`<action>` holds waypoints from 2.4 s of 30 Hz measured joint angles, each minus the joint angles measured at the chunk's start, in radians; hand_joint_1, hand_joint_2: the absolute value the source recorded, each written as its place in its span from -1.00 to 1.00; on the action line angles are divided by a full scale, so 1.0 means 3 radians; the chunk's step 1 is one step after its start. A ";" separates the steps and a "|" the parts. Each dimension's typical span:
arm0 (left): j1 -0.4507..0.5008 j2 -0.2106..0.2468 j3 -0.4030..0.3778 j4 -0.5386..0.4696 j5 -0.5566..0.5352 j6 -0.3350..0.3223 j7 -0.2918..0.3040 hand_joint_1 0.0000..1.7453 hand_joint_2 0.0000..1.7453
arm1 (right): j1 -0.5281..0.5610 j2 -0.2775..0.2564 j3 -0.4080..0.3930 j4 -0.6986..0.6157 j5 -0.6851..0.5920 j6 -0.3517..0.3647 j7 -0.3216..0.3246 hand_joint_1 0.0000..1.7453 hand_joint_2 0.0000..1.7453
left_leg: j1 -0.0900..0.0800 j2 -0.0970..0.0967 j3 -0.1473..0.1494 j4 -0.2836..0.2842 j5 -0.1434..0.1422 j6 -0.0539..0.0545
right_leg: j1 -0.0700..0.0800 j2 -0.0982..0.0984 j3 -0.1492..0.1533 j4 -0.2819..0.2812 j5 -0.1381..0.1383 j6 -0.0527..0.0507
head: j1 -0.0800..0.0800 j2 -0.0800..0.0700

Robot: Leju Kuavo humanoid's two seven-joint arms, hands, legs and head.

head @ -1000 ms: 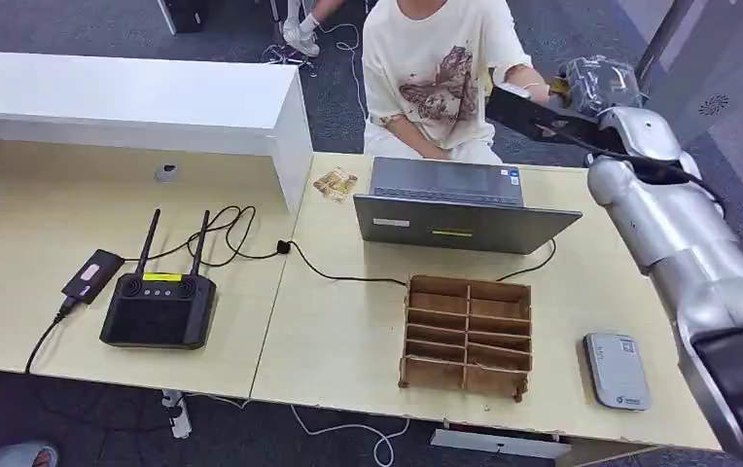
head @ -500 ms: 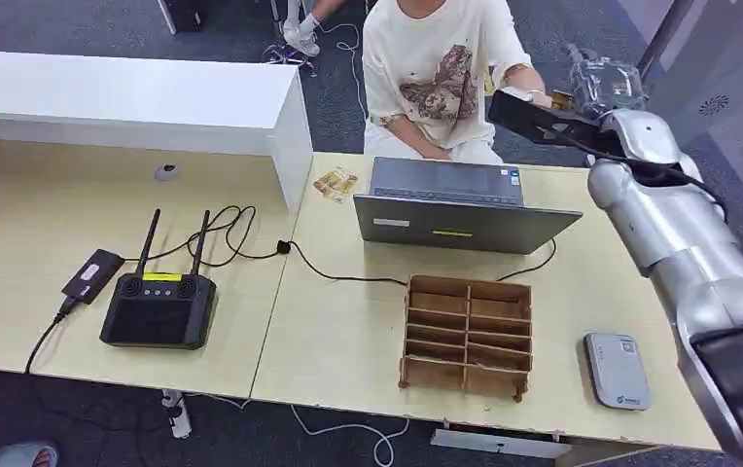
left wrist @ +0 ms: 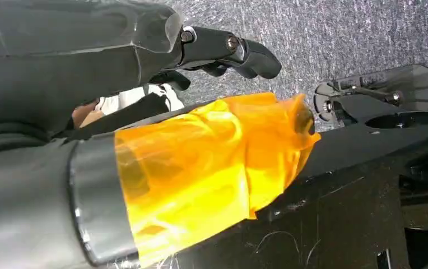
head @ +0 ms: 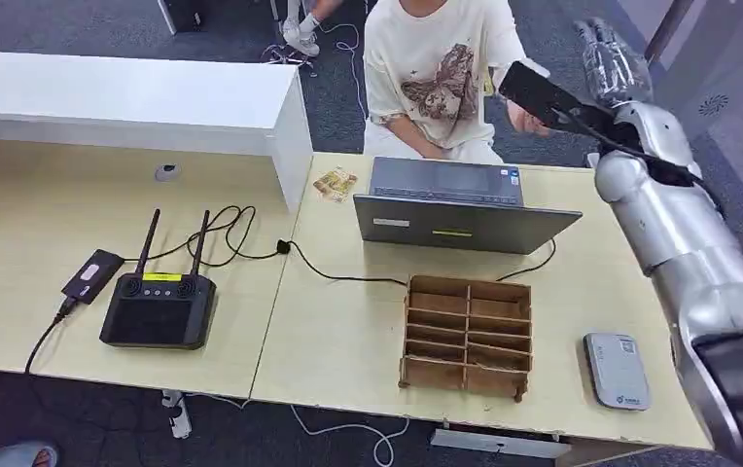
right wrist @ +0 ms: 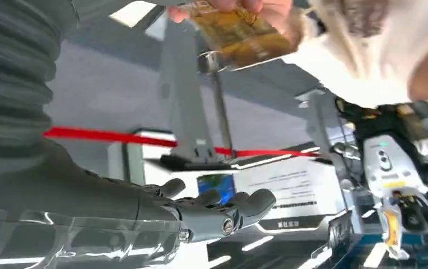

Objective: Pass the card to the sensor for recognition and then transmit it.

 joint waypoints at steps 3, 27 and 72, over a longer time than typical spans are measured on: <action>0.0007 0.0001 0.0000 0.0000 0.0027 0.0013 -0.0009 -1.00 -1.00 | 0.0060 0.0001 -0.0117 -0.0109 -0.0138 -0.0053 -0.0056 -1.00 1.00 | 0.0000 0.0000 0.0000 0.0000 0.0000 0.0000 | 0.0000 0.0000 0.0000 0.0000 0.0000 0.0000 | -0.0001 0.0000; 0.0117 0.0056 0.0020 0.0000 0.0228 0.0061 -0.0167 -1.00 -1.00 | 0.1173 -0.0224 -0.1016 -0.1744 -0.2495 0.0258 -0.0853 -1.00 1.00 | 0.0000 -0.0002 -0.0001 0.0000 -0.0002 0.0001 | 0.0000 -0.0002 -0.0003 -0.0003 -0.0001 0.0000 | 0.0000 0.0000; 0.0247 0.0013 0.0225 -0.0070 0.0292 0.0061 -0.0281 -1.00 -1.00 | 0.5361 0.0234 -0.1828 -0.4290 -0.1879 -0.0487 -0.2099 -1.00 -1.00 | 0.0000 0.0002 -0.0002 -0.0005 -0.0014 0.0002 | 0.0000 0.0001 -0.0003 -0.0006 -0.0014 0.0000 | -0.0001 0.0000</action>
